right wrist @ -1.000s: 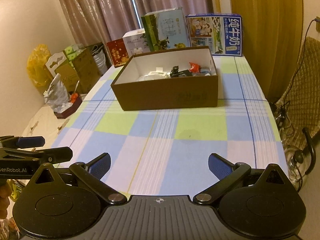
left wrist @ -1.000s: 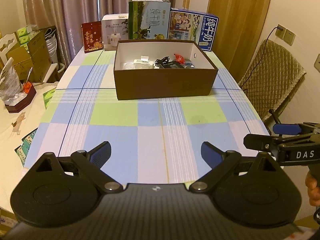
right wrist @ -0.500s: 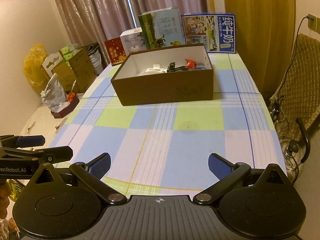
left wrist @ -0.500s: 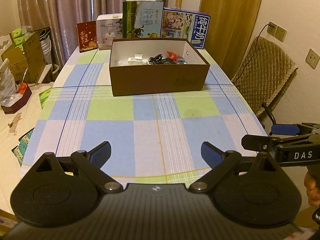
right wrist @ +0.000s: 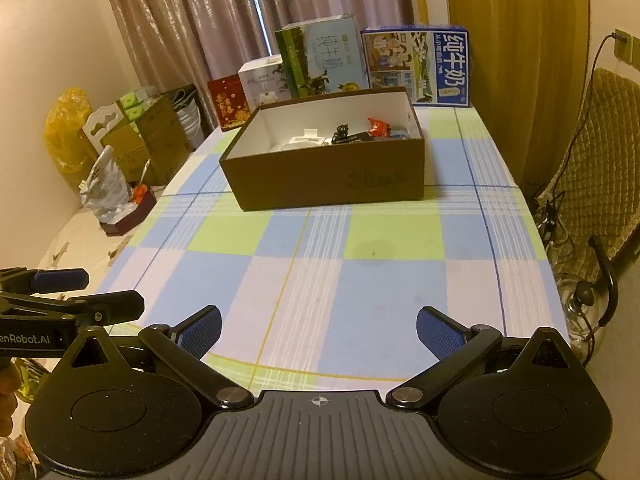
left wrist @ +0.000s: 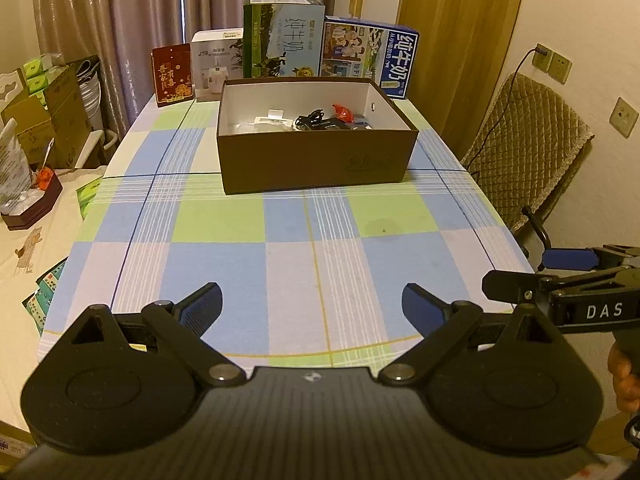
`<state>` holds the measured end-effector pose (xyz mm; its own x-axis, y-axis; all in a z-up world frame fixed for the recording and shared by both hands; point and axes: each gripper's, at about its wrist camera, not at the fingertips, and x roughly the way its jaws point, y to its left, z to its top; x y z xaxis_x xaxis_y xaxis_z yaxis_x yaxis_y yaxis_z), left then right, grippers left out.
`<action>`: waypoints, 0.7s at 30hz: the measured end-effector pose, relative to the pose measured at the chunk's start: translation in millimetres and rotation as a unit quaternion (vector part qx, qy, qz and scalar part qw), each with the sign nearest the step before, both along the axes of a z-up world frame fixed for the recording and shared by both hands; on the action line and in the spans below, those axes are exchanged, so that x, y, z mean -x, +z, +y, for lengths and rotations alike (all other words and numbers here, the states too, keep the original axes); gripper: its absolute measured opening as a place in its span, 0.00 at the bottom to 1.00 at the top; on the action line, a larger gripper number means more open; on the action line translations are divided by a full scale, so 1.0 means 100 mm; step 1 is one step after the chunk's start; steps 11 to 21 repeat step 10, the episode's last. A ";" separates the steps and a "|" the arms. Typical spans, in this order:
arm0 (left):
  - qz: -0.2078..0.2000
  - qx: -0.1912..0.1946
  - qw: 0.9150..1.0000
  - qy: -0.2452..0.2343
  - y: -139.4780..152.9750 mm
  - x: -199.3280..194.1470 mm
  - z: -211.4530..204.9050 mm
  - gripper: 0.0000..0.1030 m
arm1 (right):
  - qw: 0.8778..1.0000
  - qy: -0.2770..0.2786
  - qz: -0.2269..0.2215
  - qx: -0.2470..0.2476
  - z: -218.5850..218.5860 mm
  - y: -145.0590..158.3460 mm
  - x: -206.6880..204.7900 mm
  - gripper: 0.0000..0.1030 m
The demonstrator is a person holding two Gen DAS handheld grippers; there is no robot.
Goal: Organize objects
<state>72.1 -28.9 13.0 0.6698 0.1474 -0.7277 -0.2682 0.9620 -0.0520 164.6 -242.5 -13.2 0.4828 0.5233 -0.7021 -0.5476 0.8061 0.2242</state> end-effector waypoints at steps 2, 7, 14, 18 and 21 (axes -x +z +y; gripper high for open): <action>0.000 0.000 1.000 0.001 0.00 -0.01 0.00 0.92 | 1.000 0.001 0.001 0.000 0.01 0.00 -0.01 0.98; -0.001 -0.002 1.000 0.003 -0.01 -0.04 0.04 0.92 | 1.000 0.001 0.003 0.001 0.05 -0.01 -0.04 0.98; -0.001 -0.003 1.000 0.005 -0.01 -0.05 0.06 0.92 | 1.000 0.001 0.003 0.002 0.07 -0.01 -0.06 0.98; -0.001 -0.003 1.000 0.005 -0.01 -0.05 0.06 0.92 | 1.000 0.001 0.003 0.002 0.07 -0.01 -0.06 0.98; -0.001 -0.003 1.000 0.005 -0.01 -0.05 0.06 0.92 | 1.000 0.001 0.003 0.002 0.07 -0.01 -0.06 0.98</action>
